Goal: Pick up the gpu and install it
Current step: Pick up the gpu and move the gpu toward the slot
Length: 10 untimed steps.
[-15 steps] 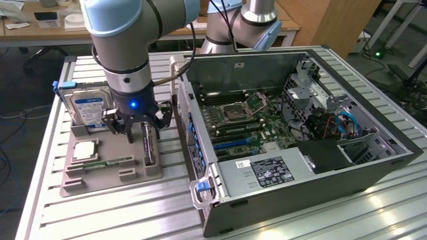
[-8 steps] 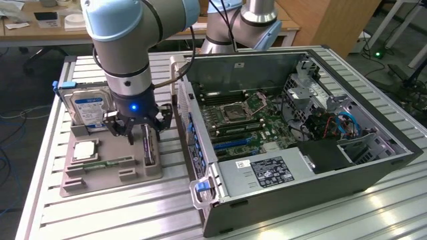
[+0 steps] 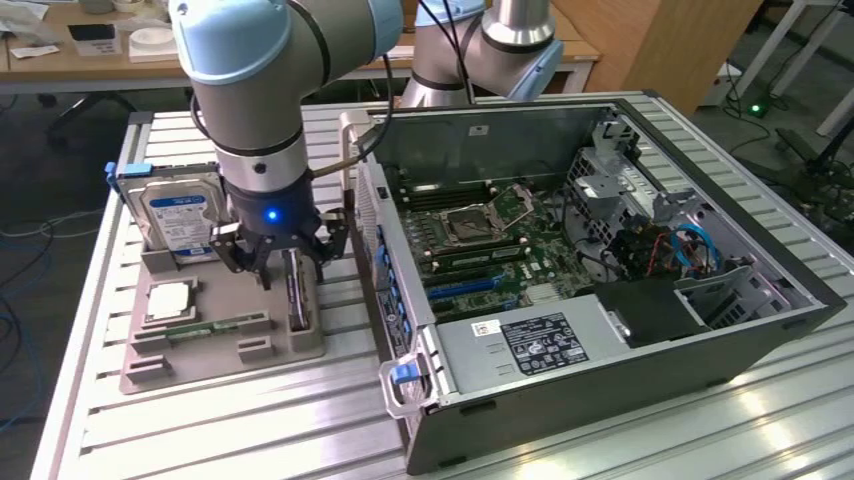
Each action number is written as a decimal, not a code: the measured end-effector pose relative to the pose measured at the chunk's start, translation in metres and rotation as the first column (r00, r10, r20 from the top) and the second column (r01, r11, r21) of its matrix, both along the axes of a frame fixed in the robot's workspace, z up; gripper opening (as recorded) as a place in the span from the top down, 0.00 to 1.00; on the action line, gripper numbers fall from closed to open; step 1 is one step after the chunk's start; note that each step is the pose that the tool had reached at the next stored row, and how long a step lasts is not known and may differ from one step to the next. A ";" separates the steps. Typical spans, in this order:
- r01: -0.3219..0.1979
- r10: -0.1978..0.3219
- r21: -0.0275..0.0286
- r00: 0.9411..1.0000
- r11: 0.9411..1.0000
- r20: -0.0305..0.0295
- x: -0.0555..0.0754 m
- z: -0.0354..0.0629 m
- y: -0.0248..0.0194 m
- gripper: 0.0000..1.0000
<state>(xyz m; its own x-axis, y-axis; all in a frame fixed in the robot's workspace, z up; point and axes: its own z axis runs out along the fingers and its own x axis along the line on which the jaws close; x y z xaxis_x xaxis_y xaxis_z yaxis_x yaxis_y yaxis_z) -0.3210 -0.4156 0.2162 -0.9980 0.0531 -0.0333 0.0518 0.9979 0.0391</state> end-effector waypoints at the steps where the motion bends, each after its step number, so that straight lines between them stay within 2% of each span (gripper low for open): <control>1: 0.000 0.000 0.000 1.000 1.000 0.000 0.000 -0.0001 0.0000 0.34; 8: 0.000 0.000 0.000 1.000 1.000 0.000 0.000 -0.0022 0.0000 0.35; 9: 0.000 0.000 0.000 1.000 1.000 0.000 0.000 -0.0023 0.0000 0.42; 10: 0.000 0.000 0.000 1.000 1.000 0.000 0.000 -0.0024 0.0000 0.42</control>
<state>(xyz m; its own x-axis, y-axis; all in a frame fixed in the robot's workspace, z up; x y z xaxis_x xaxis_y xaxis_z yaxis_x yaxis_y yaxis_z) -0.3210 -0.4156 0.2138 -0.9980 0.0531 -0.0333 0.0518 0.9979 0.0391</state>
